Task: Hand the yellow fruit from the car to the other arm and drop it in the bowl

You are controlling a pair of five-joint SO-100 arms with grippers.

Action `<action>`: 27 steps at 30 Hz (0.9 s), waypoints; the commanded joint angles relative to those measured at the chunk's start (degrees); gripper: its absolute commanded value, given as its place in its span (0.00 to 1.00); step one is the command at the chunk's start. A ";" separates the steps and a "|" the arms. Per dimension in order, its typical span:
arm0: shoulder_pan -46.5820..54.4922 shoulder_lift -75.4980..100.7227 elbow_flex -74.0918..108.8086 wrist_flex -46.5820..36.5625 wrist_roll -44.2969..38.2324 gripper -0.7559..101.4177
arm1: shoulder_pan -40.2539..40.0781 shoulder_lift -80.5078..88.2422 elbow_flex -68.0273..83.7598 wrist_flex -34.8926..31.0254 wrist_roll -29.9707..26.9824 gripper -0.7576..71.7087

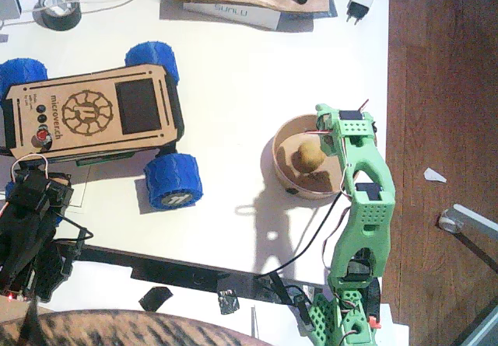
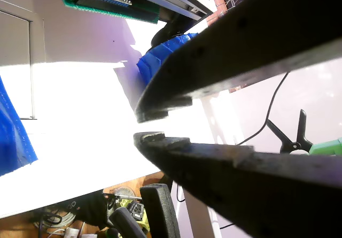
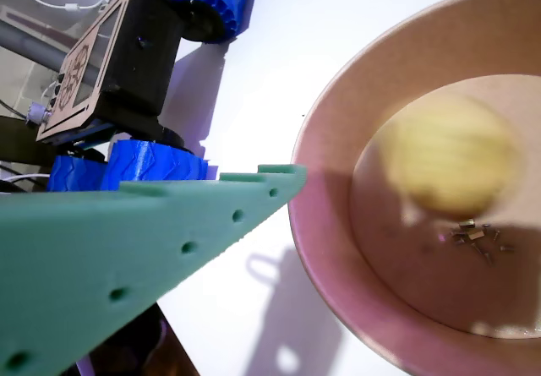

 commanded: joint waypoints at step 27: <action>-0.18 -0.70 0.00 -0.62 0.35 0.01 | -1.14 61.96 44.56 -17.14 -7.21 0.05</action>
